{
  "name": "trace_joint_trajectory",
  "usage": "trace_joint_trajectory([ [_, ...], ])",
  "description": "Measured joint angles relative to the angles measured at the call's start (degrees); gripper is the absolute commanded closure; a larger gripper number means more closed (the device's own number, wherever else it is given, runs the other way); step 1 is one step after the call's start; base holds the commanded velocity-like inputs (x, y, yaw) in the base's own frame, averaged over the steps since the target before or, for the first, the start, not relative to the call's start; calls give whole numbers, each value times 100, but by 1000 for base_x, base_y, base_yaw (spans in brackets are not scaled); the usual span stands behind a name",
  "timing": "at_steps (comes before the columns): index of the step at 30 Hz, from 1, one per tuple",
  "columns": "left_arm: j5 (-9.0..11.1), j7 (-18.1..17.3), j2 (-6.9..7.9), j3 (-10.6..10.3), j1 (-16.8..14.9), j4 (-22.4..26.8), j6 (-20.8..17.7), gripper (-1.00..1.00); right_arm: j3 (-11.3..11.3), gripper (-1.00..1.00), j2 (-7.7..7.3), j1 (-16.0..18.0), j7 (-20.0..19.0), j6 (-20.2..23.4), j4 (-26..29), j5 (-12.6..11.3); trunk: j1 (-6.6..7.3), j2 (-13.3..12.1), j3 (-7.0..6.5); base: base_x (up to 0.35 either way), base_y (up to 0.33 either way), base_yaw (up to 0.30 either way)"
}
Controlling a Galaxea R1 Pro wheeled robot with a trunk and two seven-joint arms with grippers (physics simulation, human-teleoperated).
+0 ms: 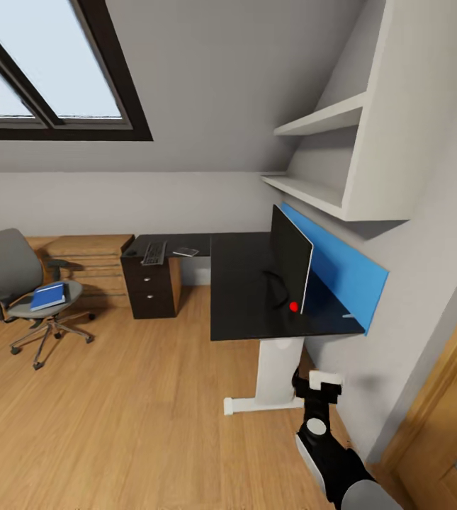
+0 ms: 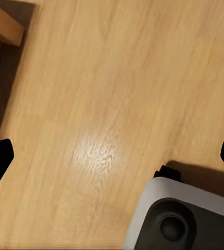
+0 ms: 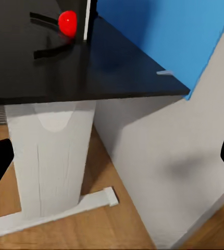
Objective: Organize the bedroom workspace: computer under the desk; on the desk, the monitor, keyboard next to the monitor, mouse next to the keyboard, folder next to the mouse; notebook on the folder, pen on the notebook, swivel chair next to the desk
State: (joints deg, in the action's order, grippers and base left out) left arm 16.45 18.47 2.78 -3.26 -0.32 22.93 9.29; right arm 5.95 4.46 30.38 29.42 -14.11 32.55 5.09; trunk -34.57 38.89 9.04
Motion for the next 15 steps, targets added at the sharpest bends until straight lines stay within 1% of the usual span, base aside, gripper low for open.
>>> trace_joint_trajectory([
  [1,28,1,1,0,0,11,24,-100,-20,-100,-11,-3,-229,5,-246,-102,1,-1,0,-43,42,0],
  [2,35,0,0,0,0,14,44,-100,-27,-100,-14,0,-305,6,-348,-145,1,-1,0,-28,115,0],
  [4,54,1,-6,1,0,23,169,-100,-41,-100,-15,-2,-577,6,-757,-372,1,-1,0,-16,195,0],
  [5,58,1,-7,3,0,23,205,-100,-42,-100,-13,0,-643,-1,-881,-425,1,-1,0,-9,241,0],
  [6,62,1,-8,3,0,25,257,-100,-51,-100,-2,-3,-772,-48,-1154,-509,1,-1,1,-7,254,0],
  [7,64,1,-8,3,0,24,275,-100,-48,-100,5,-2,-835,-95,-1326,-537,1,-1,1,-5,272,0],
  [8,67,1,-9,2,0,26,302,-100,-54,-100,20,-4,-945,-235,-1674,-583,1,-1,1,-4,279,0],
  [10,69,1,-9,3,0,25,321,-100,-51,-100,37,-3,-1034,-428,-2050,-607,1,0,1,-2,287,0],
  [11,70,1,-10,2,0,23,329,-100,-61,-100,49,-4,-1096,-639,-2389,-630,1,-1,1,0,303,16],
  [12,71,2,-17,6,0,20,349,-100,-42,-100,67,-38,-1188,-1350,-3064,-648,2,0,1,0,304,68],
  [13,72,2,-14,8,0,20,351,-100,-72,-100,70,-67,-1203,-1465,-3272,-663,2,0,1,0,304,134],
  [15,77,7,-12,13,0,19,356,-100,-60,-100,89,-112,-1209,-1554,-3341,-660,2,0,0,0,305,178],
])
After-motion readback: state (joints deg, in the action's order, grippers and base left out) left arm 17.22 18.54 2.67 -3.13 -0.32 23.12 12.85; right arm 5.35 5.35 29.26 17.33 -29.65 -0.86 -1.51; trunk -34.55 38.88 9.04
